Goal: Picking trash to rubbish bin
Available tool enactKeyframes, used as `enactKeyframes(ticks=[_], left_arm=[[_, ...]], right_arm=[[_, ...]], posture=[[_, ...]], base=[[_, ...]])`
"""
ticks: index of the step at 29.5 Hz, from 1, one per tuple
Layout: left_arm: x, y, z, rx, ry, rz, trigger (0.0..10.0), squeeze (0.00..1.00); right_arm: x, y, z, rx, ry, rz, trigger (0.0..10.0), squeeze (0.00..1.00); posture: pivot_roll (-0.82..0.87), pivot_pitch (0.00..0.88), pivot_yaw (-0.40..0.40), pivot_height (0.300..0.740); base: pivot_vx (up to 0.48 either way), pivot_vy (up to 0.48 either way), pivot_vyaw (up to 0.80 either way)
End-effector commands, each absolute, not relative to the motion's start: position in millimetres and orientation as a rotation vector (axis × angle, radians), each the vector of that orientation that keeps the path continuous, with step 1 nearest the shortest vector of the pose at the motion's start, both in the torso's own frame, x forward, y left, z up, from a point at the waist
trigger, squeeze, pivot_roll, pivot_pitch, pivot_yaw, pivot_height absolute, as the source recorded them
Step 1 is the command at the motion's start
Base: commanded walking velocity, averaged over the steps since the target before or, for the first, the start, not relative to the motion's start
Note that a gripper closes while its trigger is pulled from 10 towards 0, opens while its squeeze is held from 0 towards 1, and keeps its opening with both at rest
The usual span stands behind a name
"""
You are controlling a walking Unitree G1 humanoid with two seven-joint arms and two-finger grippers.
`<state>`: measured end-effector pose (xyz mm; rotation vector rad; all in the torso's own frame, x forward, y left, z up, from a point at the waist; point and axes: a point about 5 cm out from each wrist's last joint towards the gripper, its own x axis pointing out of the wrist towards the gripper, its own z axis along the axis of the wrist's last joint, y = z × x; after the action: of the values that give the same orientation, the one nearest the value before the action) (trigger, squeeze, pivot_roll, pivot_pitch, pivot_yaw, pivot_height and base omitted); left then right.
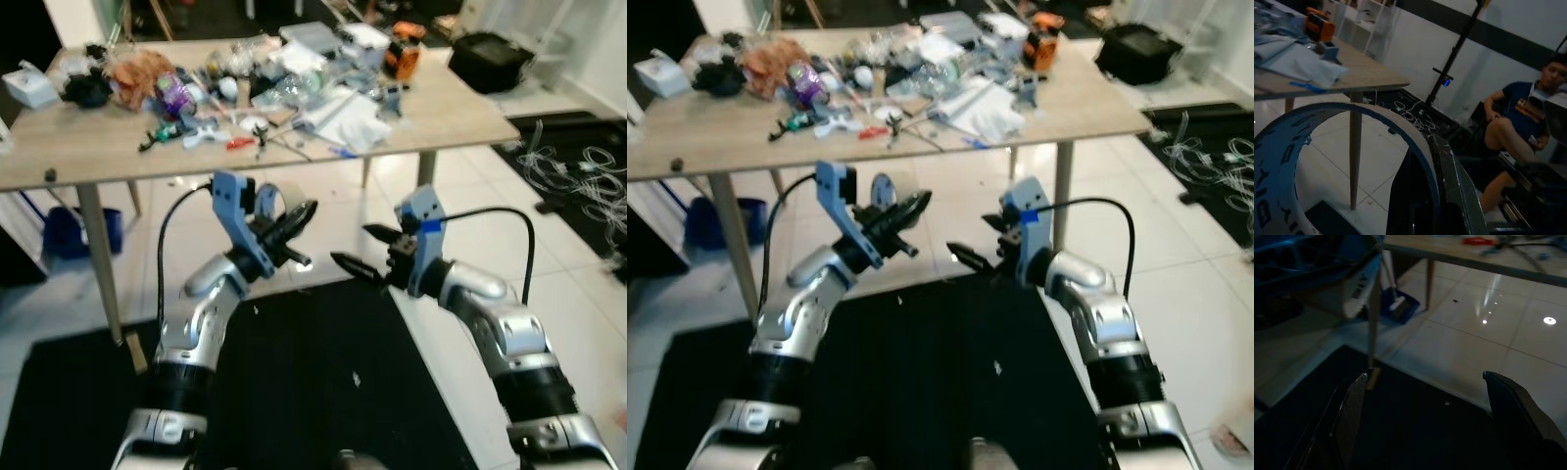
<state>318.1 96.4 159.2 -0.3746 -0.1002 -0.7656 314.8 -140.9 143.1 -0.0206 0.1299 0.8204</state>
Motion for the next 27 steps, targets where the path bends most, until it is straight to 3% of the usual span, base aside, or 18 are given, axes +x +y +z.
enactKeyframes(ticks=[1, 27], left_arm=[[318.1, 97.8, 158.3, -0.373, -0.1, -0.762, 10.0, 0.0], [318.8, 98.8, 160.0, -0.374, -0.102, -0.758, 10.0, 0.0]], right_arm=[[313.9, -138.5, 142.3, -0.028, 0.128, 0.832, 10.0, 0.0], [315.0, -139.1, 143.8, -0.02, 0.124, 0.83, 10.0, 0.0]], posture=[[-0.06, 0.0, -0.043, 0.74], [-0.06, 0.0, -0.043, 0.74]], base=[[-0.349, 0.0, 0.0], [-0.354, 0.0, 0.0]])
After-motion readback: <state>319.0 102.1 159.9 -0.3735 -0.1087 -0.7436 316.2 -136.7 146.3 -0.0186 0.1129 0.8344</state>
